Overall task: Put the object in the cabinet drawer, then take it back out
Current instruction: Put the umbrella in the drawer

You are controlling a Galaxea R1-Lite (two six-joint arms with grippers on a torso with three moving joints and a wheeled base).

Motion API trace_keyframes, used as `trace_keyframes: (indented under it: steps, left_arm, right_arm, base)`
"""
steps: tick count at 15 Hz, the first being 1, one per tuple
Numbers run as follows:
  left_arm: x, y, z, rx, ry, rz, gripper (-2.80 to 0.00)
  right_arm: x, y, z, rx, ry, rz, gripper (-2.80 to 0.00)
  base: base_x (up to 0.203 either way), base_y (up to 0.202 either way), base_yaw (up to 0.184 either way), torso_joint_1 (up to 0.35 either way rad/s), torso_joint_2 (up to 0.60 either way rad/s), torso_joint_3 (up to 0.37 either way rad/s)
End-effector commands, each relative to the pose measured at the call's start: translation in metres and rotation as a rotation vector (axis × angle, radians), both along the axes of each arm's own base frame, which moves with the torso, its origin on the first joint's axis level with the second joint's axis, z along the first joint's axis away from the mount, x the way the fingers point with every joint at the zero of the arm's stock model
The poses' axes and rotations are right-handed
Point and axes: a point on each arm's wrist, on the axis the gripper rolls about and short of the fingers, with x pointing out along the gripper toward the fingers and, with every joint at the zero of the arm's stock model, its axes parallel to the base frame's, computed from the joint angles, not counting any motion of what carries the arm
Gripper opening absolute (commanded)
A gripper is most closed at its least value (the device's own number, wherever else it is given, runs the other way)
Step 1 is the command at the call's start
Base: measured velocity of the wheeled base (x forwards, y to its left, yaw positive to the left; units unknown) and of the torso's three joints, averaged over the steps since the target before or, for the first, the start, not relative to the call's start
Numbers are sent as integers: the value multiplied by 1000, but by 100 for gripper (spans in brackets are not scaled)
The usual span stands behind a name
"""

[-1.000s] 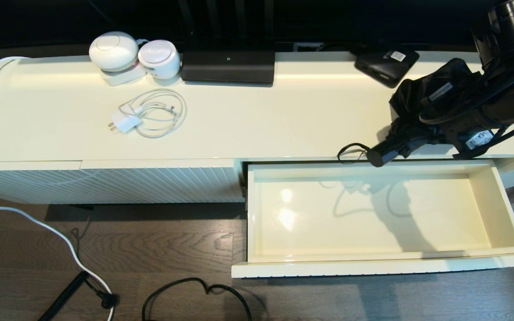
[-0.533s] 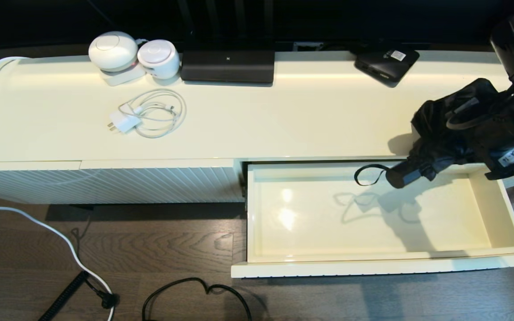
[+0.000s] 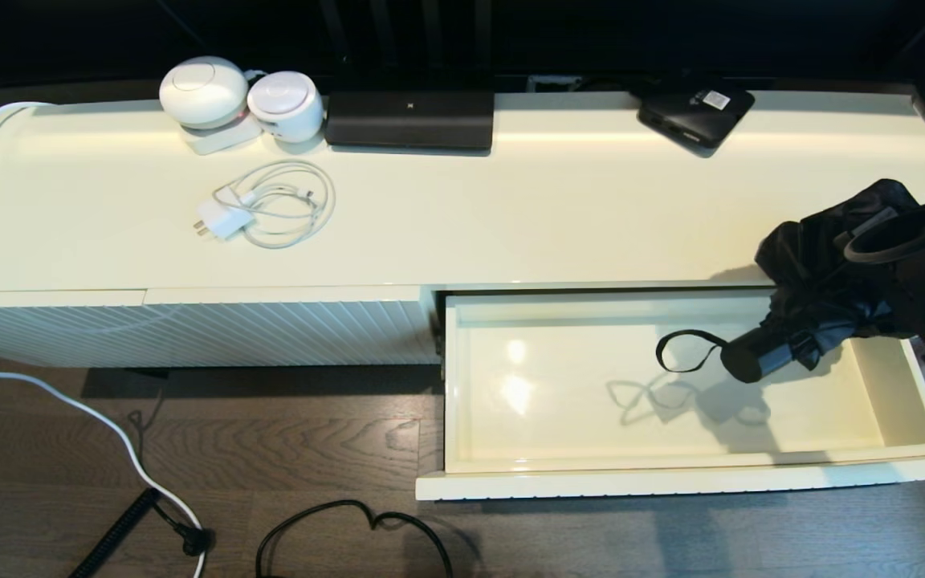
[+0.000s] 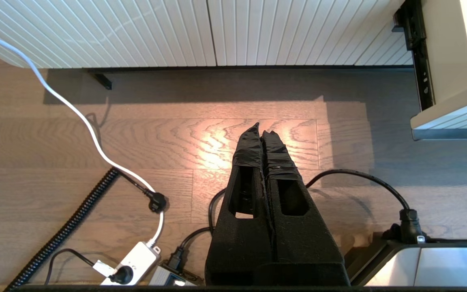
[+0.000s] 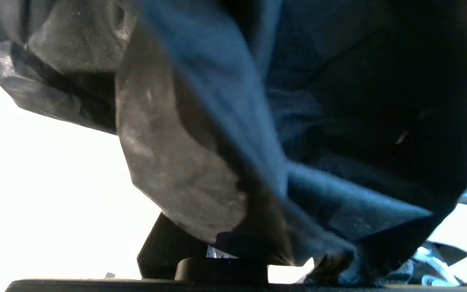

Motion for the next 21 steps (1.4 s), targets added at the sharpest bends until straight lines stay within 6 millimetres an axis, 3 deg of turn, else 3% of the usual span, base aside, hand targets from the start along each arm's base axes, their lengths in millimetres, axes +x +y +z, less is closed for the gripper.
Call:
trace_keyframes:
  steps: [1,7,12,21]
  left_arm:
    - [0,0,0,0,-1,1,-280]
    - [0,0,0,0,-1,1,-280]
    - [0,0,0,0,-1,1,-280]
    - [0,0,0,0,-1,1,-280]
  right_arm:
    - [-1,0,-6,12,27,-15,-280]
    - [14,6,-26,117,105,20,-280]
    - [33,9,-58,136,143,29,-280]
    - [37,6,-54,156,106,30,-280]
  base:
    - [0,0,0,0,0,0]
    - [0,0,0,0,0,0]
    - [0,0,0,0,0,0]
    - [0,0,0,0,0,0]
